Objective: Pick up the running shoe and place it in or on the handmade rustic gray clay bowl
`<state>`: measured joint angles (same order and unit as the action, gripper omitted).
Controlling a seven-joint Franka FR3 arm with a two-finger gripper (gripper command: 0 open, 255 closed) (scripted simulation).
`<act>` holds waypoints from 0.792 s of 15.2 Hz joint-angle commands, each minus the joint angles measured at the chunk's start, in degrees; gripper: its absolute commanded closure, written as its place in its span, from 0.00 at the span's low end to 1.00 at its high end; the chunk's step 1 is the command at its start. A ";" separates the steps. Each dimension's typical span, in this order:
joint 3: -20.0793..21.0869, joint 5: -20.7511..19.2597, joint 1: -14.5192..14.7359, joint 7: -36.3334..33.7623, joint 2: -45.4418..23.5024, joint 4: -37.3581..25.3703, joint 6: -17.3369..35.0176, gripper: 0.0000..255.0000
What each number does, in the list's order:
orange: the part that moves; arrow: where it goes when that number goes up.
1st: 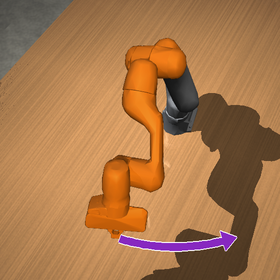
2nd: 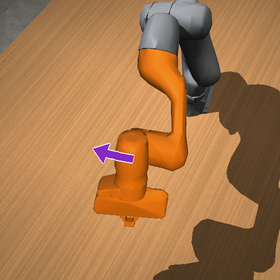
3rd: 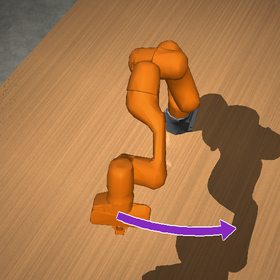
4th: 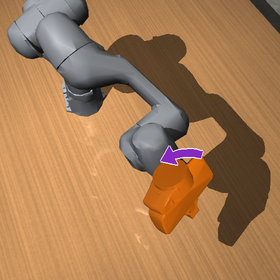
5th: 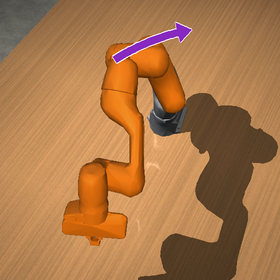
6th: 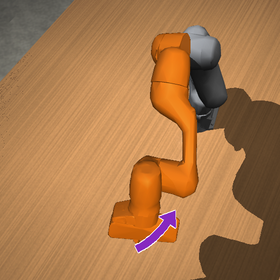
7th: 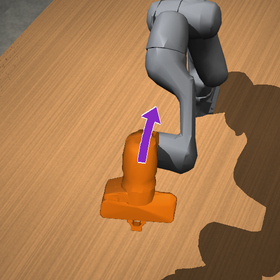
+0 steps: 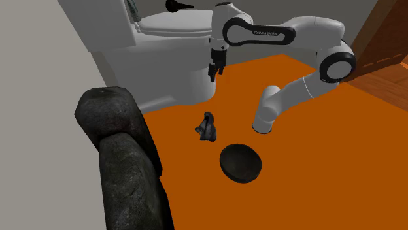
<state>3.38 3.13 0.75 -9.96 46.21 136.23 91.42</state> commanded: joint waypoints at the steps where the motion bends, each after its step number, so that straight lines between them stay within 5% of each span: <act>1: 0.00 0.00 0.00 0.00 0.00 0.00 0.00 0.00; 12: 15.41 13.66 -5.52 -34.35 7.08 23.15 22.44 0.00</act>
<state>16.86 15.09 -4.55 -40.50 53.03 157.50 111.44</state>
